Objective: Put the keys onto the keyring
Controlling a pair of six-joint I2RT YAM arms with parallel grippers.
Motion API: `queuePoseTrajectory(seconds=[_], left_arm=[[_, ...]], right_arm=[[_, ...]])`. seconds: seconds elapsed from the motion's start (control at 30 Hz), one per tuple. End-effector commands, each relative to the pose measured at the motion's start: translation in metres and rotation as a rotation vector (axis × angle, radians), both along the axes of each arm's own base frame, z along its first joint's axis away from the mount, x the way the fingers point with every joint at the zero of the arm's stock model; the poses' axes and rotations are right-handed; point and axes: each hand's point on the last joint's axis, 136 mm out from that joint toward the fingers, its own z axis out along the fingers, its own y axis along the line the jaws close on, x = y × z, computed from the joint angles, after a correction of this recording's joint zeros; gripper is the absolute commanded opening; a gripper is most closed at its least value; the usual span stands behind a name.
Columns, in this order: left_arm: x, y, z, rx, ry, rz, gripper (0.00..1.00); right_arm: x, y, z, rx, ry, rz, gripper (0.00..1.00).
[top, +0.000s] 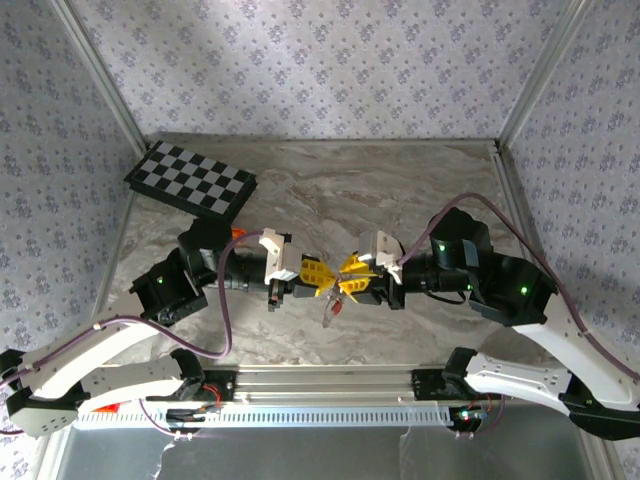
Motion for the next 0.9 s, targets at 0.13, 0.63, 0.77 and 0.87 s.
queuePoseTrajectory(seconds=[0.13, 0.63, 0.77, 0.87], left_arm=[[-0.006, 0.002, 0.022, -0.071, -0.033, -0.026, 0.00], [0.029, 0.006, -0.028, 0.225, -0.086, 0.153, 0.26], [0.031, 0.004, -0.034, 0.241, -0.092, 0.152, 0.28], [0.028, 0.001, -0.035, 0.234, -0.087, 0.129, 0.29]], right_arm=[[-0.001, 0.003, 0.001, 0.020, 0.012, 0.010, 0.12], [0.021, -0.015, -0.036, -0.314, -0.048, -0.099, 0.00], [0.022, -0.016, -0.039, -0.364, -0.061, -0.087, 0.00], [0.021, -0.012, -0.040, -0.371, -0.057, -0.070, 0.00]])
